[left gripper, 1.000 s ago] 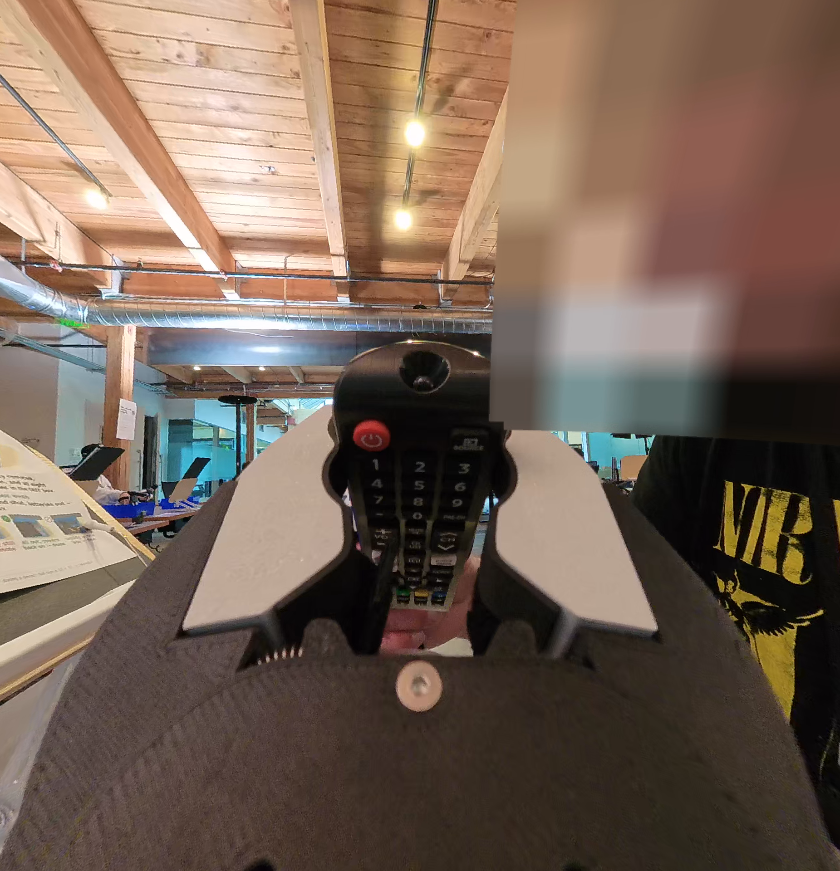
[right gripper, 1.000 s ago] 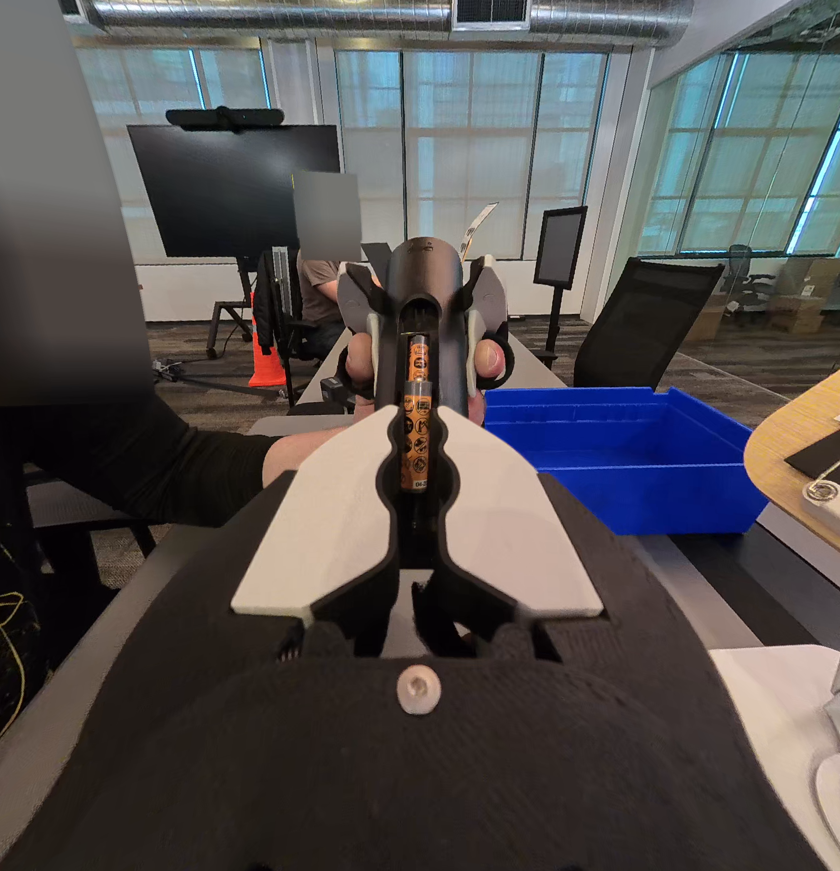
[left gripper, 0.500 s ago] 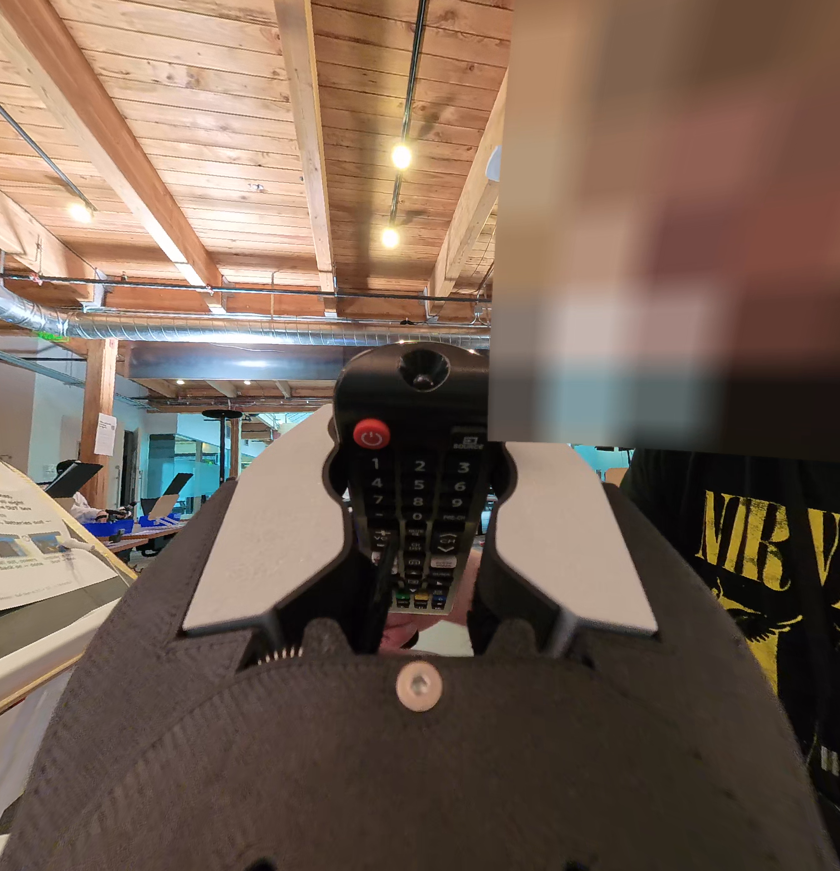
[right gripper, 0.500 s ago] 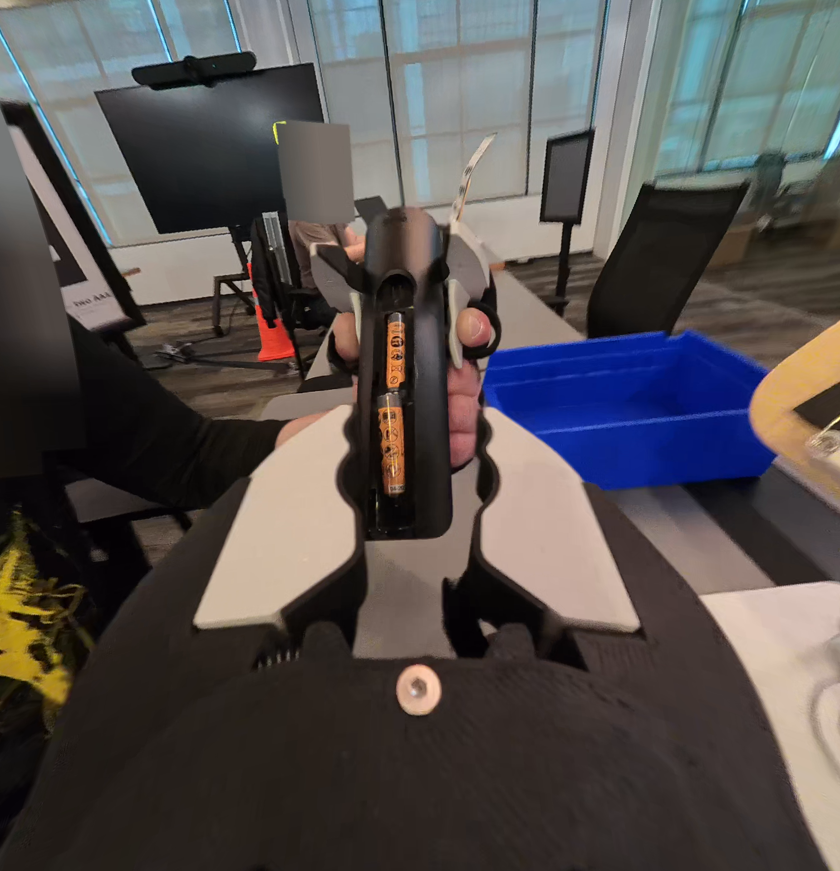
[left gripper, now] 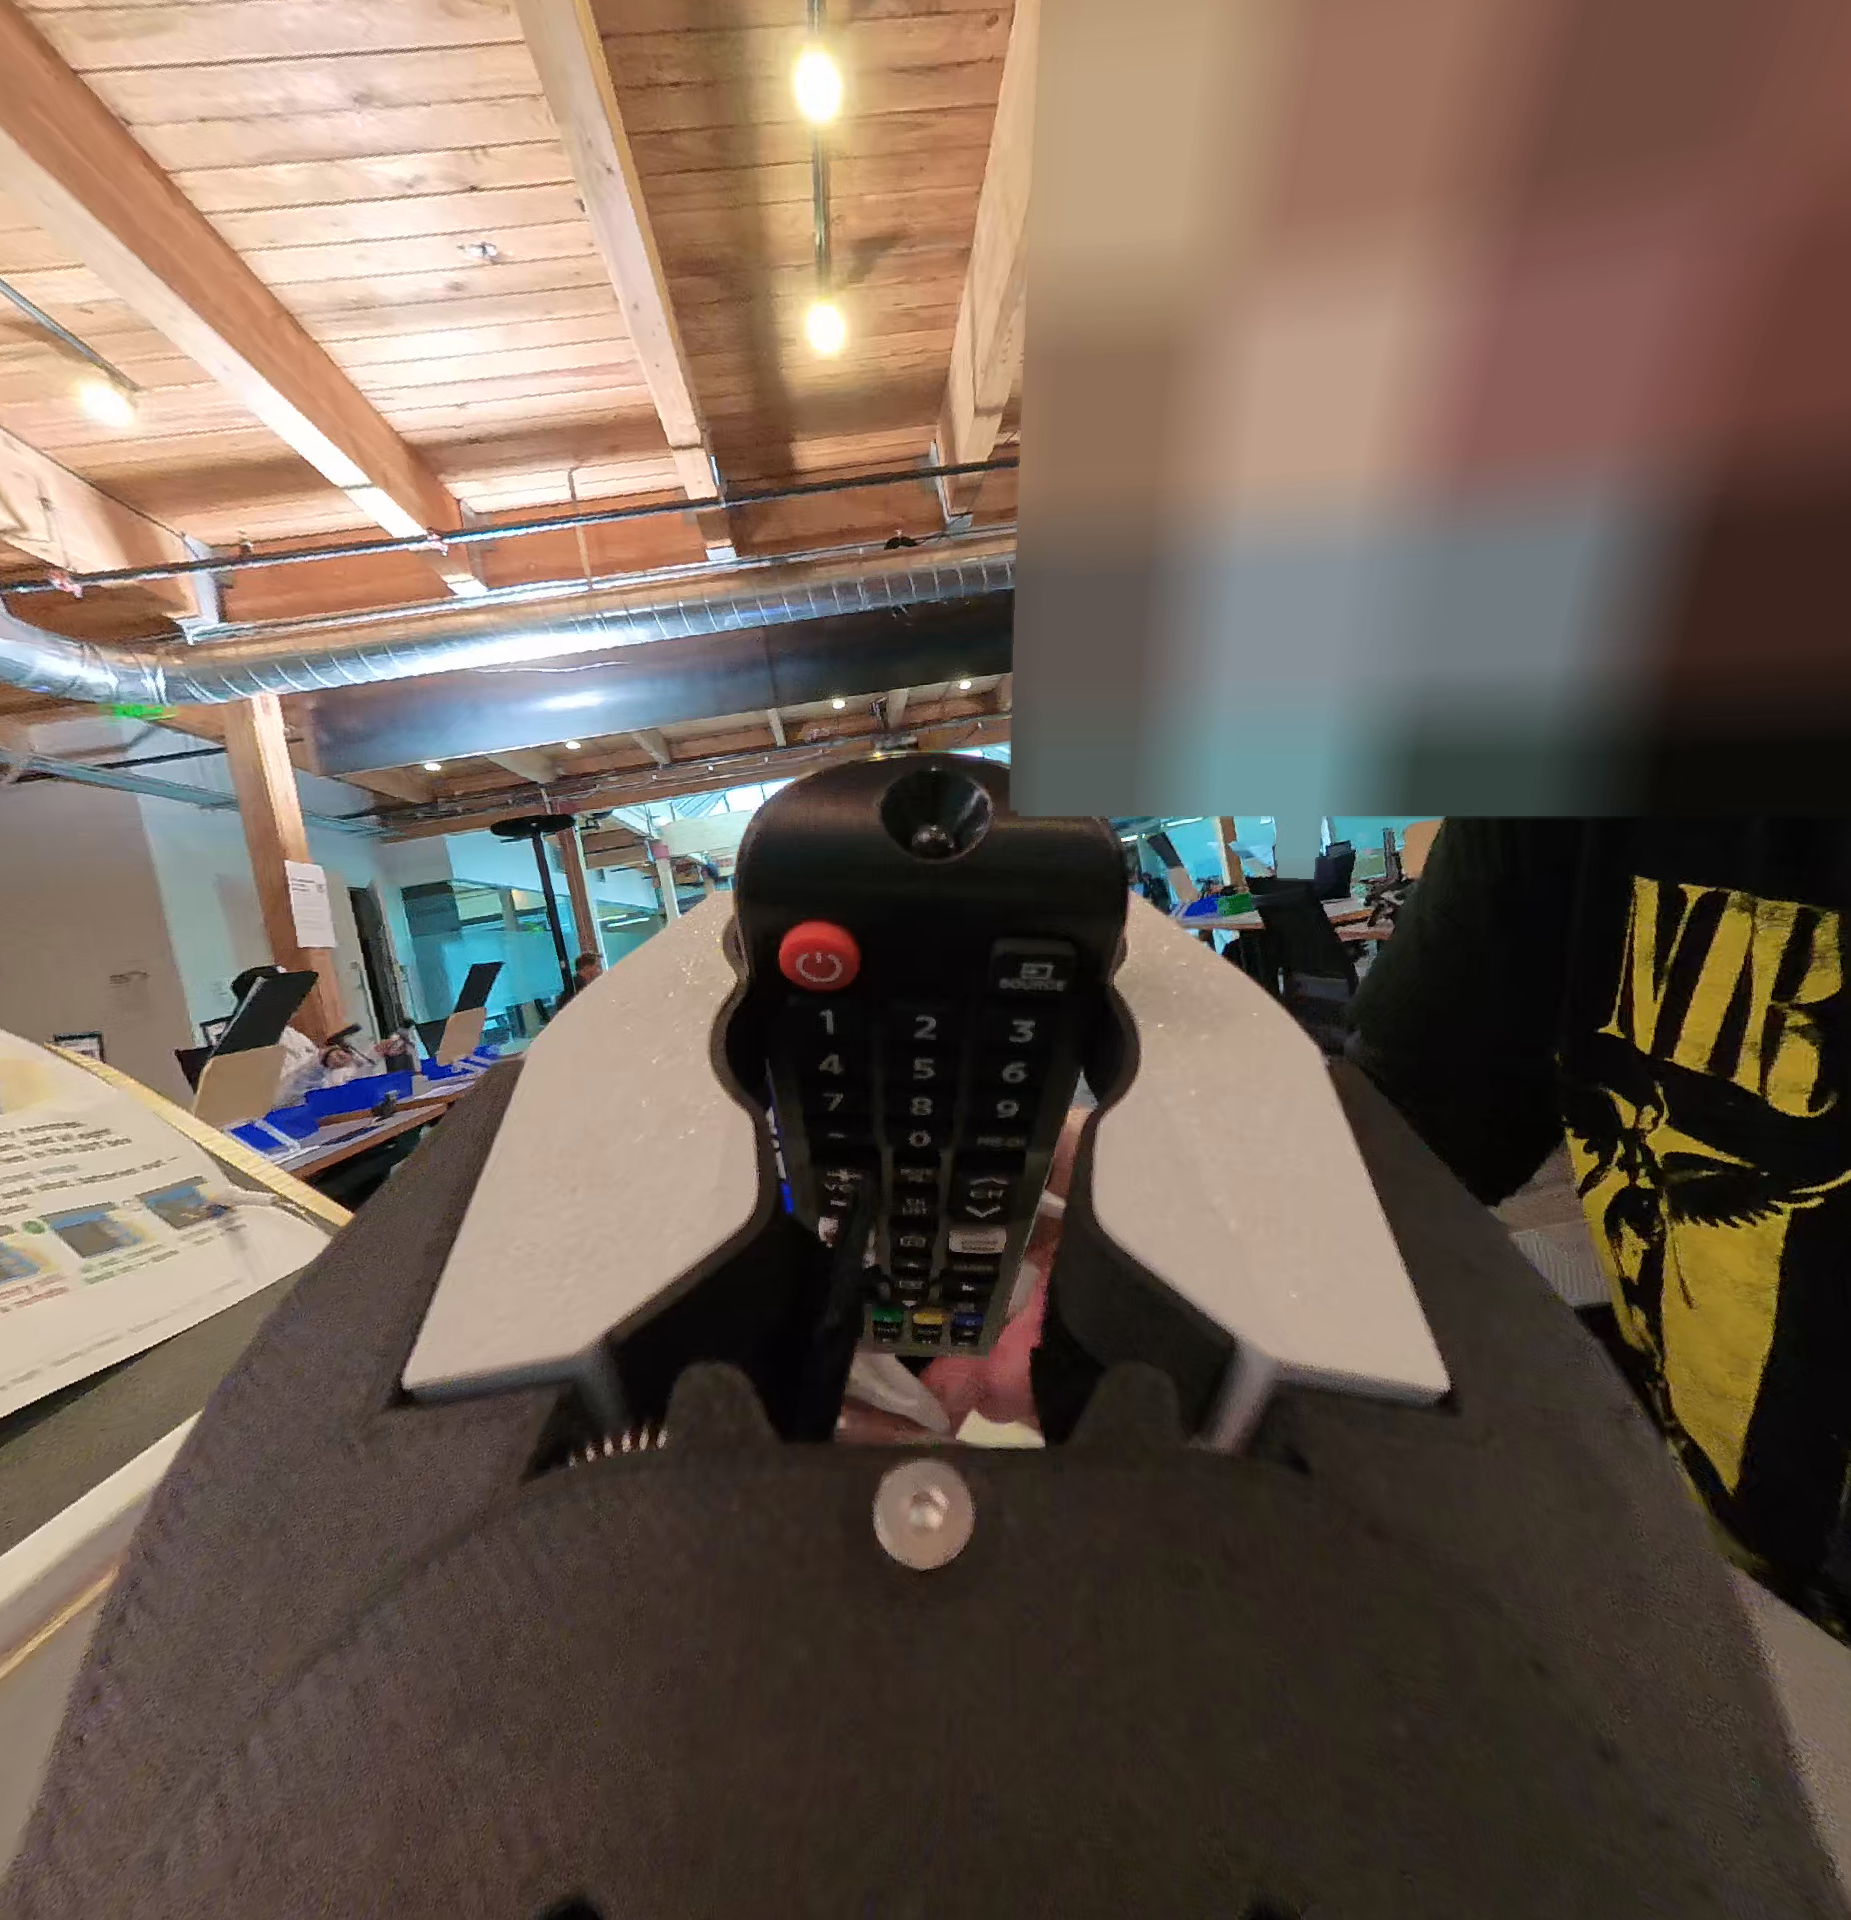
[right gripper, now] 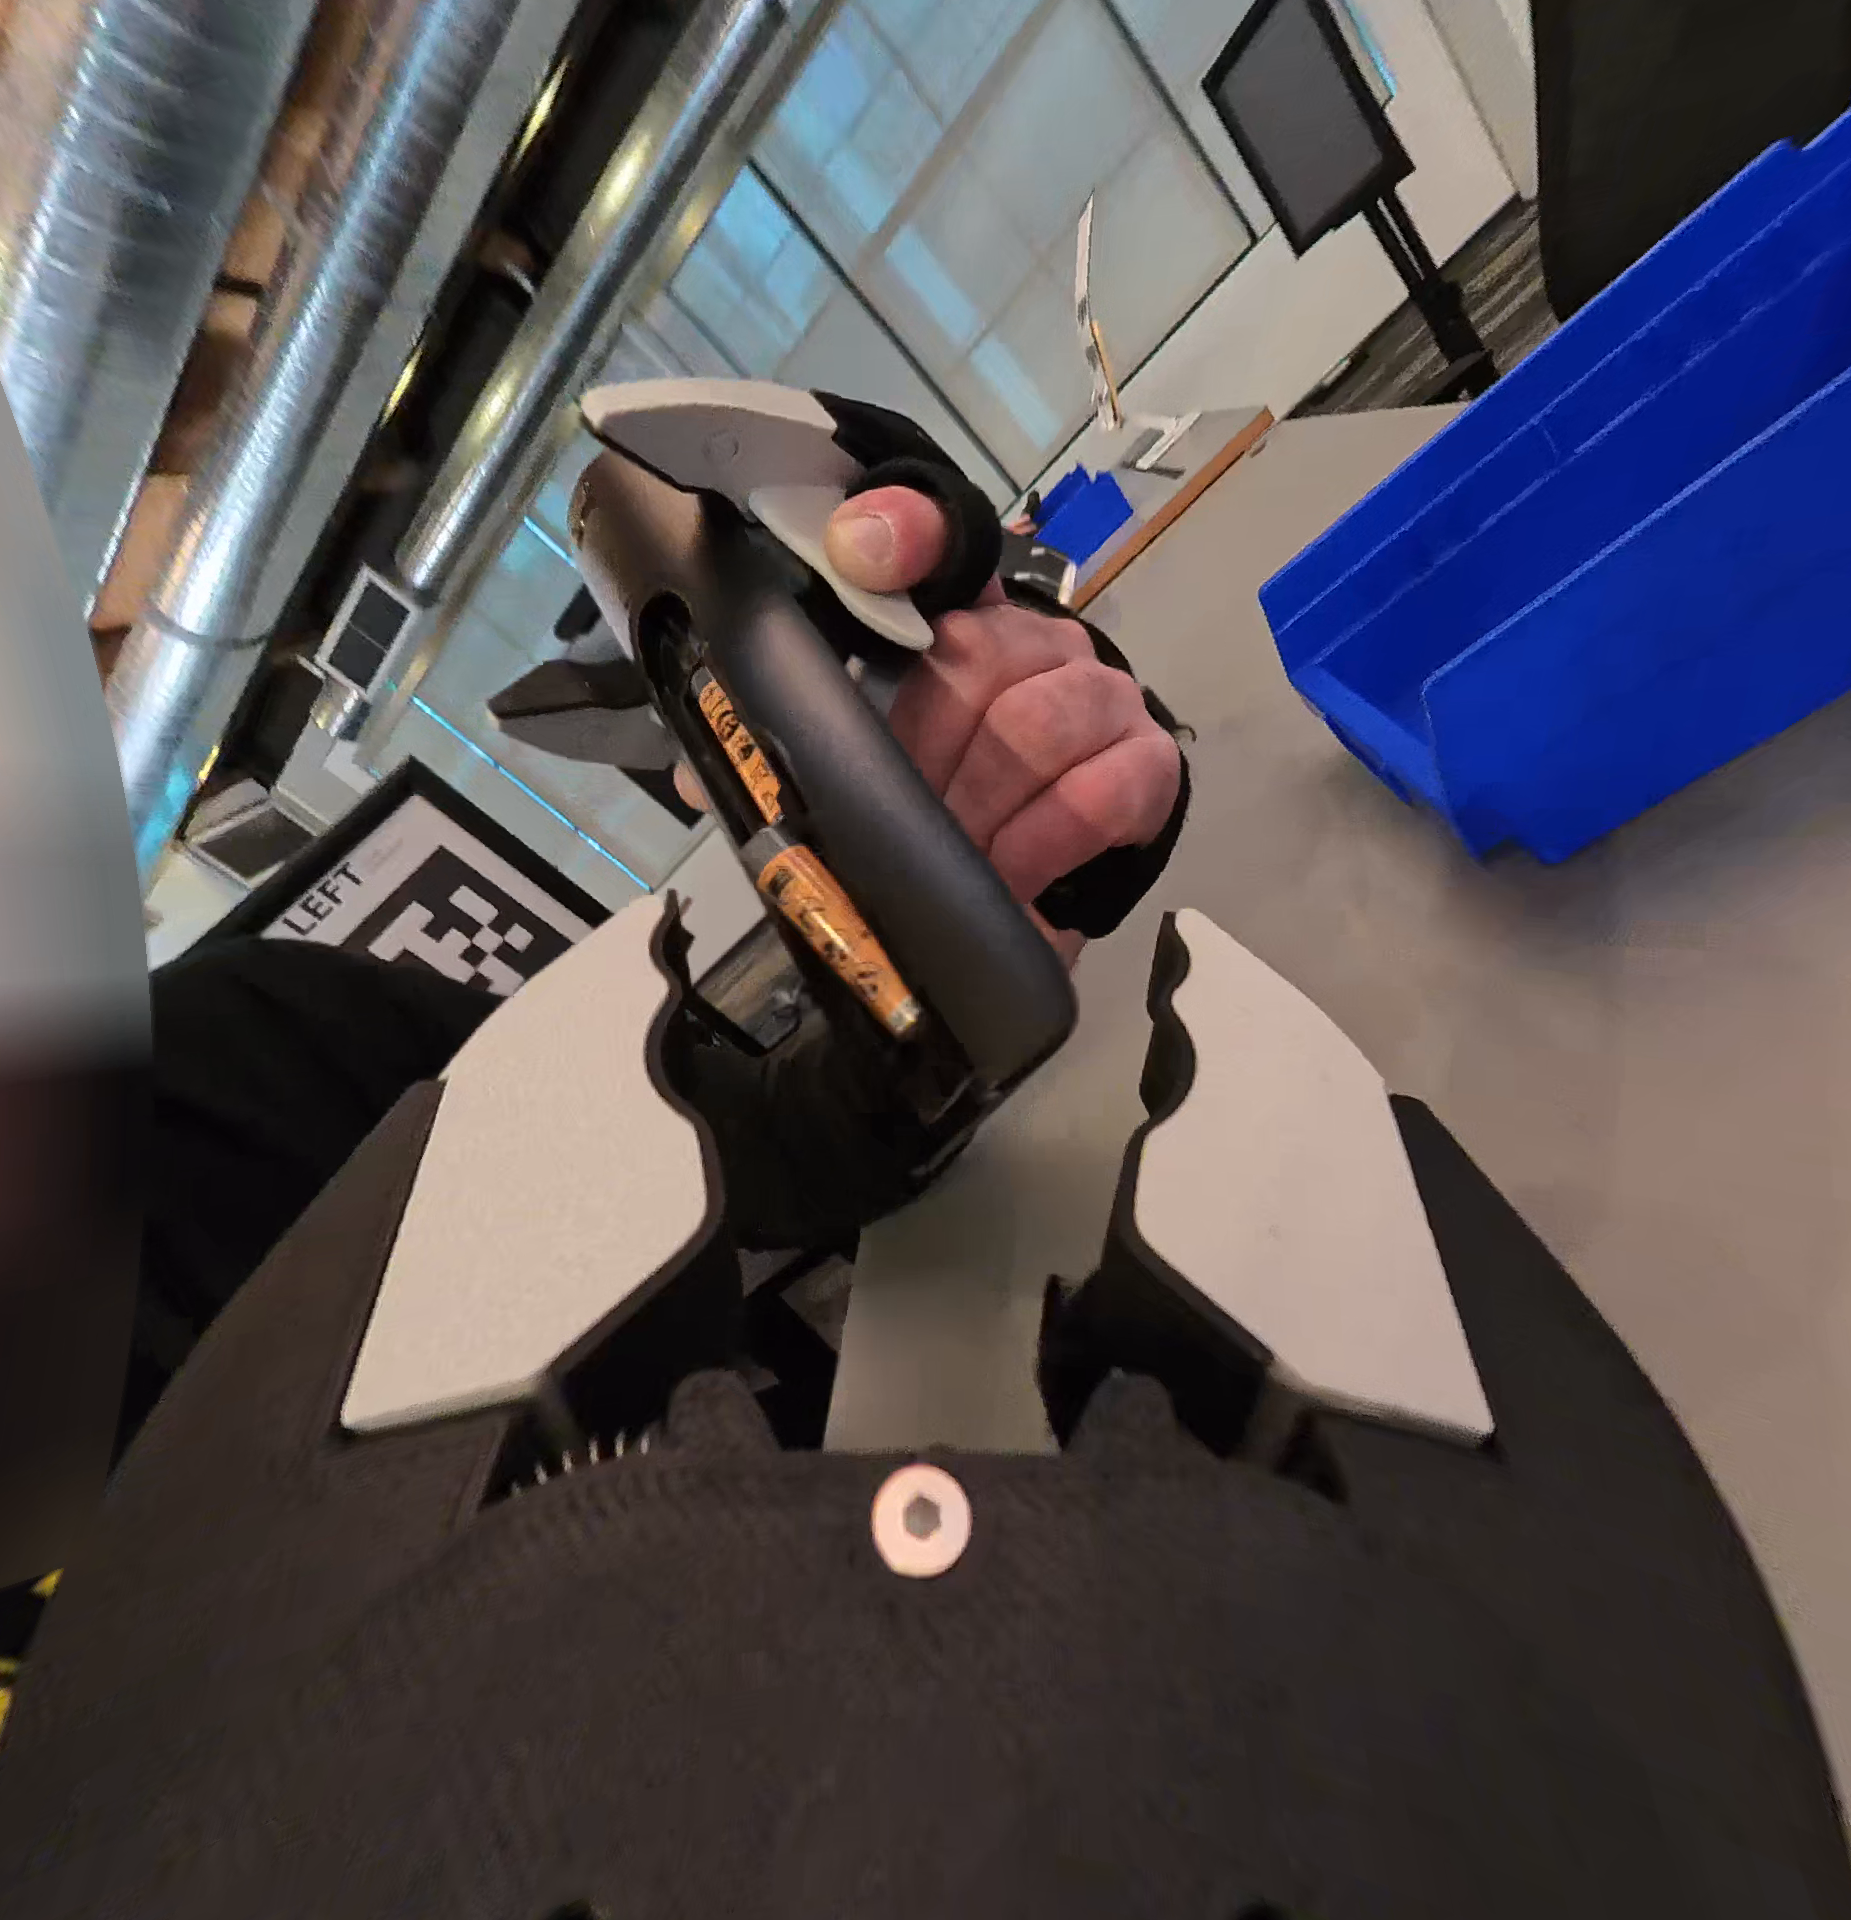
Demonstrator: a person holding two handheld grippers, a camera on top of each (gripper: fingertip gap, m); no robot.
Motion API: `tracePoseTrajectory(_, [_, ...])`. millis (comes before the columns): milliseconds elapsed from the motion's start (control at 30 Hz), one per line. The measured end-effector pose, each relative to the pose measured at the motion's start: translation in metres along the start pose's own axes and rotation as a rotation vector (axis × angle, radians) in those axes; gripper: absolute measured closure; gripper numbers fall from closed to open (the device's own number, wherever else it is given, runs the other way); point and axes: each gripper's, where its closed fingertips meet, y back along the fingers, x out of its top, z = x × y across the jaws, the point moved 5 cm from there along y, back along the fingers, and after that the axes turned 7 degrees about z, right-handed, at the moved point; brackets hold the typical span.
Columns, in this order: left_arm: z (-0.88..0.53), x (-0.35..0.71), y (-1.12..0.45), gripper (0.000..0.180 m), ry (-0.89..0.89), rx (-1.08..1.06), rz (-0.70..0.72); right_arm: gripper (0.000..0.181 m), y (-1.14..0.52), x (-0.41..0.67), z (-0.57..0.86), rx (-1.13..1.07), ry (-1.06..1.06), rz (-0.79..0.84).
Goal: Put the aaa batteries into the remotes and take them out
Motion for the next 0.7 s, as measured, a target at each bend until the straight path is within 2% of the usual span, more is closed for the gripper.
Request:
tracePoseTrajectory(100, [0.0009, -0.0012, -0.0020, 0.118, -0.022, 0.006, -0.021, 0.099, 0.0001, 0.0009, -0.0039, 0.010, -0.033, 0.087])
tracePoseTrajectory(400, [0.0026, -0.0005, -0.0048, 0.119, -0.049, 0.014, -0.035, 0.123, -0.0024, 0.0001, 0.0016, 0.072, -0.098, 0.237])
tracePoseTrajectory(700, [0.0032, -0.0009, -0.0052, 0.119, -0.057, 0.012, -0.041, 0.126, -0.0013, 0.0000, 0.0029, 0.099, -0.117, 0.239])
